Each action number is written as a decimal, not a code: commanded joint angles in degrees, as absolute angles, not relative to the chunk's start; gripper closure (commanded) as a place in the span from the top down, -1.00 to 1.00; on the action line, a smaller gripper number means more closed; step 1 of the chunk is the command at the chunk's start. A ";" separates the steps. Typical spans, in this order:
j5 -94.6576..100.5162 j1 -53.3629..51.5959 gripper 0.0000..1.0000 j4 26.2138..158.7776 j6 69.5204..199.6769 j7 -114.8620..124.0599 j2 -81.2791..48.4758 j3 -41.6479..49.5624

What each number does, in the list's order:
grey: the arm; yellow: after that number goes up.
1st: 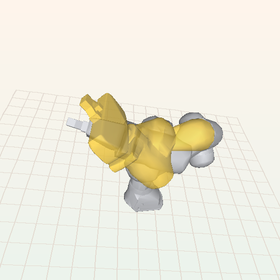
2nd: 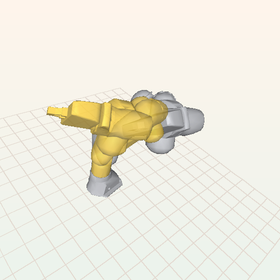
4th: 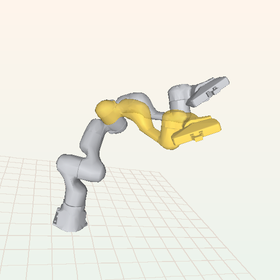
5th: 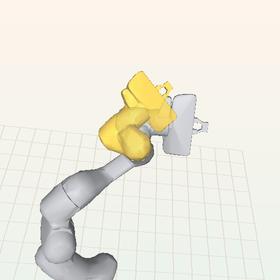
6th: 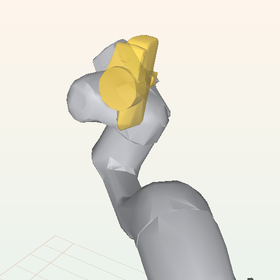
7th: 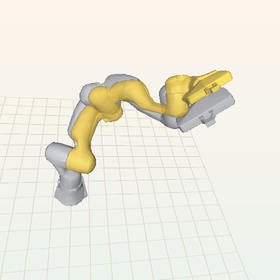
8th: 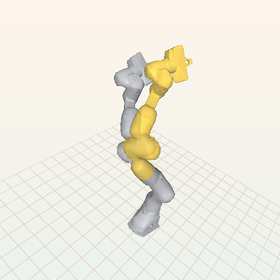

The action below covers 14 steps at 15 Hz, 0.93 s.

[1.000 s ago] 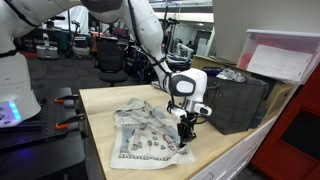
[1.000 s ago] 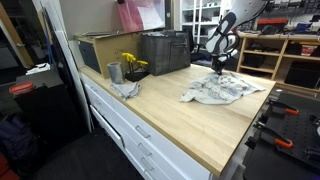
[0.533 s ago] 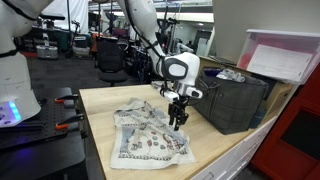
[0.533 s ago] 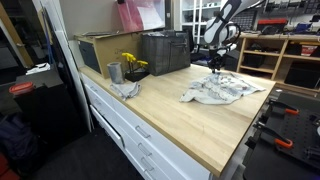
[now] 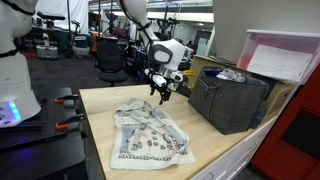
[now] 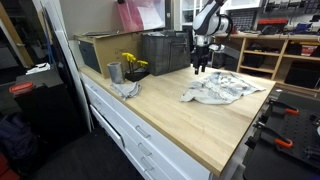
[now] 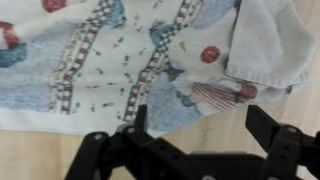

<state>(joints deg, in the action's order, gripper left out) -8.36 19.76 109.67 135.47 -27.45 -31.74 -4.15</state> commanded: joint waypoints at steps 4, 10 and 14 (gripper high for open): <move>-12.07 20.28 1.00 111.93 127.85 -42.74 -33.72 -7.29; -13.83 19.38 1.00 112.92 125.76 -44.85 -36.11 -6.89; -14.99 19.18 1.00 111.60 126.91 -43.90 -37.77 -6.67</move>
<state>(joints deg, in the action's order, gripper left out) -12.91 19.22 112.37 126.54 -42.80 -37.36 -7.07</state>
